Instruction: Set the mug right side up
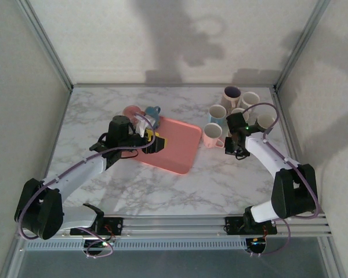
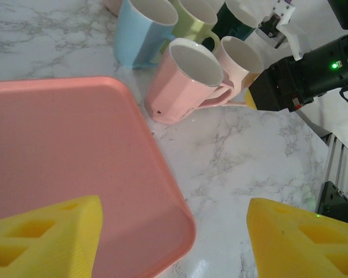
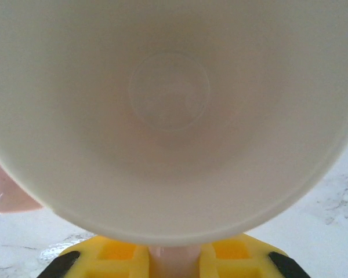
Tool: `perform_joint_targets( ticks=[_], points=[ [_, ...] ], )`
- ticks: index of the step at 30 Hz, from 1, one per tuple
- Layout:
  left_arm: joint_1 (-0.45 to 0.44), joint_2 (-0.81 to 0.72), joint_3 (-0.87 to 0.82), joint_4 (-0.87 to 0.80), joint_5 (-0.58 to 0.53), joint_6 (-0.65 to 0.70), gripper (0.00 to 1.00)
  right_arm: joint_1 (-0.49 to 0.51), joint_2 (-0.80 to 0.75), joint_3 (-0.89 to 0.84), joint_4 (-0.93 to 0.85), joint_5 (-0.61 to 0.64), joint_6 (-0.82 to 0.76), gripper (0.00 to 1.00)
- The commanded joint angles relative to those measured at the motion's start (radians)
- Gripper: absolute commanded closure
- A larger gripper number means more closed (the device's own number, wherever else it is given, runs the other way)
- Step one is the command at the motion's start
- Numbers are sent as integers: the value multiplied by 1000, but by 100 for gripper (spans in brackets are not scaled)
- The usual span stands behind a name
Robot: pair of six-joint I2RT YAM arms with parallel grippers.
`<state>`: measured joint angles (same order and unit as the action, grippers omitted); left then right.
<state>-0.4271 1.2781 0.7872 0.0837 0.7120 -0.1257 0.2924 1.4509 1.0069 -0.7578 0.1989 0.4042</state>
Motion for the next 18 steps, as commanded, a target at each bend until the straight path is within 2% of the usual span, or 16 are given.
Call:
perform_joint_targets(
  ticks=[1, 8, 14, 18],
  points=[
    [-13, 6, 27, 2, -12, 20, 34, -1, 14, -4, 78, 33, -15, 98],
    [-18, 13, 29, 5, -36, 6, 34, -1, 34, -14, 102, 27, -18, 87],
    [-19, 9, 27, 1, -40, 3, 35, -1, 48, -33, 112, 23, -17, 83],
    [-19, 3, 25, -1, -41, 4, 35, 0, 45, -44, 107, 17, -15, 69]
  ],
)
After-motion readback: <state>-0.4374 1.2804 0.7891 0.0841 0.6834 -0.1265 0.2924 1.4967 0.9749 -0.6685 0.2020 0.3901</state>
